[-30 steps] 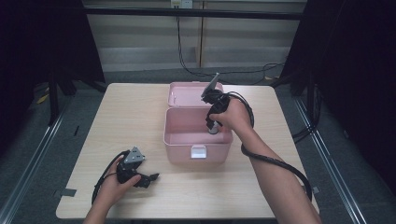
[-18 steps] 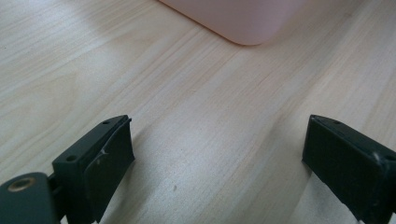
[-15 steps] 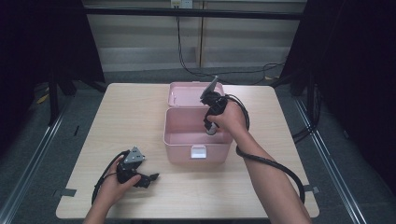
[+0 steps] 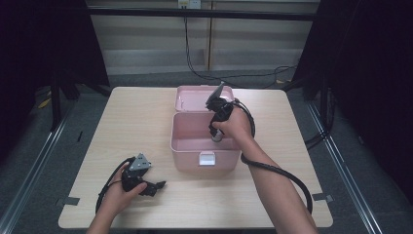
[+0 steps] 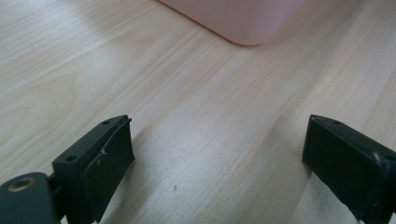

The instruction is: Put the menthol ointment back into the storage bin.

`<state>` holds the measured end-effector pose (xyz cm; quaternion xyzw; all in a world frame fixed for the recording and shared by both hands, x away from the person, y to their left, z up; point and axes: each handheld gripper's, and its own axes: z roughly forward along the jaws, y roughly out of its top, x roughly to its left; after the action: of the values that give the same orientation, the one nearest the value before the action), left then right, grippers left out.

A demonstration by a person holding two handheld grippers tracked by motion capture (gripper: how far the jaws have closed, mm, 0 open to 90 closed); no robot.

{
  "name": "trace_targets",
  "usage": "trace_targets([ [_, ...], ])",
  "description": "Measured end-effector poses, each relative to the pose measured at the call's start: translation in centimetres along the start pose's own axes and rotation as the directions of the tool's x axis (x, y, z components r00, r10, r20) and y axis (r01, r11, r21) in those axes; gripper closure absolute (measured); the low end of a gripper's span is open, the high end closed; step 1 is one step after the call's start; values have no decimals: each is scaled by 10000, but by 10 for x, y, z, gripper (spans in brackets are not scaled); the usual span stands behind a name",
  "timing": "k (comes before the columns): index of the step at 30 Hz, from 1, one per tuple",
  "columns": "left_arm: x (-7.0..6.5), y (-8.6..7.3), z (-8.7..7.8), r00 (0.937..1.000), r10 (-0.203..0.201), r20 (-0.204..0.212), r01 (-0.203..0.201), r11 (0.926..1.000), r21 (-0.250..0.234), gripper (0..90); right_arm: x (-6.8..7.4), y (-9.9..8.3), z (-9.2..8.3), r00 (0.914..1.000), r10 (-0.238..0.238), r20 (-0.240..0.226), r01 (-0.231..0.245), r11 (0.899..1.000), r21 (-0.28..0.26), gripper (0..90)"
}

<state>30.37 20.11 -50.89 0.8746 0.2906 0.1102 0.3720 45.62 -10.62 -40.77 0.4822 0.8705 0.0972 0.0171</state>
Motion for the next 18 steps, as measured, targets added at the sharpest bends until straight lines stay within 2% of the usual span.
trace_targets([
  [18,0,0,0,10000,8,-13,-8,10000,-1,80,-1,5,10,9995,308,98,-309,9995,112,505],
])
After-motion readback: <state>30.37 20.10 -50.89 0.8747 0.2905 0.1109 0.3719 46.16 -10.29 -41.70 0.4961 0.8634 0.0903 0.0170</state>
